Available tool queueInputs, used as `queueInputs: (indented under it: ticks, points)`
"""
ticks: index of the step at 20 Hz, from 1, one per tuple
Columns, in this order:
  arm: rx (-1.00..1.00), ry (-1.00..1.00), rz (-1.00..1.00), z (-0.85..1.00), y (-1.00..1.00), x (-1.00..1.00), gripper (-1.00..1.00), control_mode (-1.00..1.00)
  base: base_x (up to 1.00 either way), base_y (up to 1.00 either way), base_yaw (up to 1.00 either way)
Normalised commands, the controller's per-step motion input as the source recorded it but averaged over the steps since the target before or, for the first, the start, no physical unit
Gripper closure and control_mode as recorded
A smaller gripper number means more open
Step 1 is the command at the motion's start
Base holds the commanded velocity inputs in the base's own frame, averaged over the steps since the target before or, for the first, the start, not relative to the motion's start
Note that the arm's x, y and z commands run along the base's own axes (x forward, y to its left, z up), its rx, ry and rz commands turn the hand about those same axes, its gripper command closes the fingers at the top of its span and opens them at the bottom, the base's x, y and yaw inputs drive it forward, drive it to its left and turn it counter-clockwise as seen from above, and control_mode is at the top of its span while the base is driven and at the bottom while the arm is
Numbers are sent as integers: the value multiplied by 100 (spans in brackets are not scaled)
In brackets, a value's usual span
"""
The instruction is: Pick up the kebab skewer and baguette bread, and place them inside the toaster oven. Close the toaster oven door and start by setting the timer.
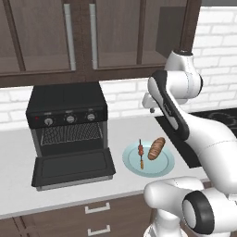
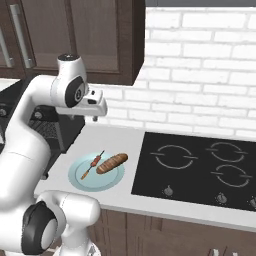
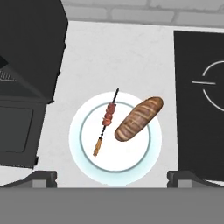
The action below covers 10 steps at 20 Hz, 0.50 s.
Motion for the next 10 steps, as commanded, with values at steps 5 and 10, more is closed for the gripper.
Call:
queueInputs:
  ticks: [5, 10]
  points:
    - [-2, -24, 0, -46, 82, -75, -100, -100, 0, 0, 0]
    - [0, -31, -2, -33, 100, -48, -100, -100, 0, 0, 0]
